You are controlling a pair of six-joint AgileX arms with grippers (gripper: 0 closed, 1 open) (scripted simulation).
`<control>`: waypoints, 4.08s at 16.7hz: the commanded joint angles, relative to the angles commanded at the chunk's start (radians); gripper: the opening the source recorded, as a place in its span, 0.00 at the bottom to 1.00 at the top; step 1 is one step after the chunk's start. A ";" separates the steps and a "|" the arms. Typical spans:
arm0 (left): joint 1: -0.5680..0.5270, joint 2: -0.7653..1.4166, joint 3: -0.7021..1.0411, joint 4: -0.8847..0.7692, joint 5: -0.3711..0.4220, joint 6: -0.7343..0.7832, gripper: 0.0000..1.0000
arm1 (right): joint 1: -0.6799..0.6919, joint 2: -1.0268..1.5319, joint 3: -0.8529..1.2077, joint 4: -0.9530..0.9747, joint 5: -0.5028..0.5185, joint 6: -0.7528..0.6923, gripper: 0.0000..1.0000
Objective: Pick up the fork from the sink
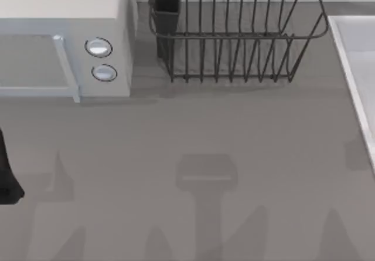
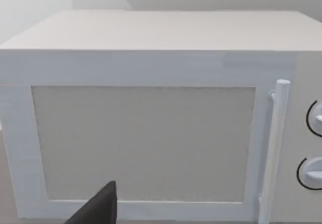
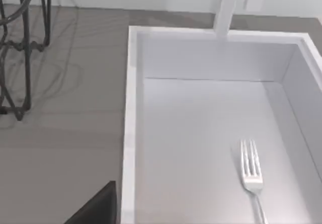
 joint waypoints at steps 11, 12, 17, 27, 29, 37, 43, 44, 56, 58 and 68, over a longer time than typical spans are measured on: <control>0.000 0.000 0.000 0.000 0.000 0.000 1.00 | -0.153 1.091 0.918 -0.561 0.002 -0.143 1.00; 0.000 0.000 0.000 0.000 0.000 0.000 1.00 | -0.166 1.183 0.995 -0.608 0.002 -0.155 1.00; 0.000 0.000 0.000 0.000 0.000 0.000 1.00 | -0.219 1.559 1.314 -0.804 0.002 -0.204 1.00; 0.000 0.000 0.000 0.000 0.000 0.000 1.00 | -0.246 1.752 1.477 -0.905 0.003 -0.229 1.00; 0.000 0.000 0.000 0.000 0.000 0.000 1.00 | -0.241 1.752 1.473 -0.900 0.003 -0.228 1.00; 0.000 0.000 0.000 0.000 0.000 0.000 1.00 | -0.243 1.902 1.323 -0.588 0.004 -0.226 1.00; 0.000 0.000 0.000 0.000 0.000 0.000 1.00 | -0.245 1.972 1.261 -0.469 0.005 -0.225 1.00; 0.000 0.000 0.000 0.000 0.000 0.000 1.00 | -0.245 1.972 1.261 -0.469 0.005 -0.225 1.00; 0.000 0.000 0.000 0.000 0.000 0.000 1.00 | -0.245 1.972 1.261 -0.469 0.005 -0.225 0.17; 0.000 0.000 0.000 0.000 0.000 0.000 1.00 | -0.245 1.972 1.261 -0.469 0.005 -0.225 0.02; 0.000 0.000 0.000 0.000 0.000 0.000 1.00 | -0.242 1.923 1.275 -0.487 -0.008 -0.213 0.00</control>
